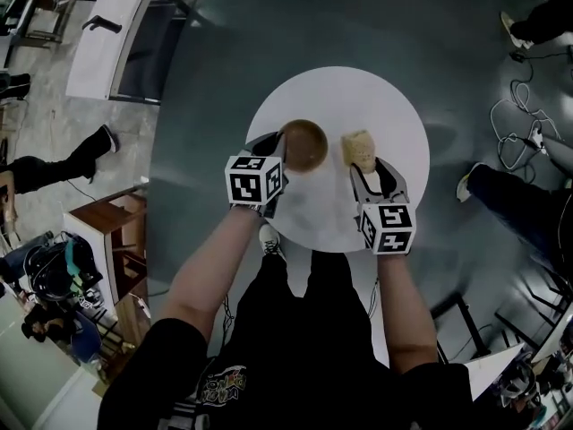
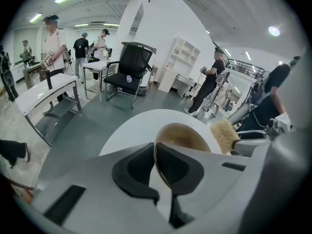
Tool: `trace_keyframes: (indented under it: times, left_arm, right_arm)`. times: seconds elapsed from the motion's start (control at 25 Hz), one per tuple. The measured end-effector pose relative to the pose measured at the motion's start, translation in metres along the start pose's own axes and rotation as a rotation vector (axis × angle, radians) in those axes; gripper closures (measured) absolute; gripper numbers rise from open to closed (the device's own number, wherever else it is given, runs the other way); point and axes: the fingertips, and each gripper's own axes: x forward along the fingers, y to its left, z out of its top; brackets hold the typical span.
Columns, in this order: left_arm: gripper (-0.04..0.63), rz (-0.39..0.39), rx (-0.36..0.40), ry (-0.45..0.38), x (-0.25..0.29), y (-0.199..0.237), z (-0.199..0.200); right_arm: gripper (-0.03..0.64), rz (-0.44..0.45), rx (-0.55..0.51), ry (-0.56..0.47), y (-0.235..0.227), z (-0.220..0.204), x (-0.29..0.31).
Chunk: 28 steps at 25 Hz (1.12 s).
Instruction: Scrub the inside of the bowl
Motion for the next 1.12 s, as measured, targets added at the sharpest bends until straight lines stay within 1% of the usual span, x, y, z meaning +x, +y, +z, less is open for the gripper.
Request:
trace_keyframes:
  times: [0.16,0.28,0.48,0.68,0.76,0.8,0.88,1.0,1.12]
  left_arm:
    - [0.575,0.008,0.039,-0.029,-0.019,-0.004,0.010]
    - [0.575,0.018,0.083,-0.046,-0.036,-0.005,0.013]
    - [0.575,0.024,0.152,-0.082,-0.072,-0.006,0.021]
    - [0.575,0.036,0.238,-0.115,-0.107,-0.006,0.029]
    - [0.575,0.041,0.272,-0.125,-0.120,-0.005,0.030]
    - [0.575,0.045,0.298,-0.129,-0.127,-0.005,0.030]
    - [0.575,0.052,0.378,-0.139,-0.139,-0.009,0.030]
    - [0.575,0.064,0.534,-0.152,-0.158,-0.023,0.025]
    - [0.575,0.082,0.705,-0.166,-0.175,-0.036,0.020]
  right_arm:
    - [0.408,0.059,-0.039,-0.029,0.031,0.018,-0.003]
    - [0.409,0.110,-0.096,-0.048,0.060,0.031,-0.008]
    - [0.410,0.167,-0.272,-0.037,0.109,0.045,-0.016]
    - [0.410,0.182,-0.438,-0.006,0.144,0.054,-0.027]
    - [0.410,0.186,-0.523,0.012,0.159,0.054,-0.032]
    - [0.411,0.186,-0.575,0.019,0.166,0.054,-0.033]
    - [0.411,0.185,-0.683,0.036,0.178,0.050,-0.038]
    - [0.411,0.179,-0.824,0.059,0.194,0.039,-0.047]
    - [0.411,0.144,-0.915,0.074,0.203,0.032,-0.055]
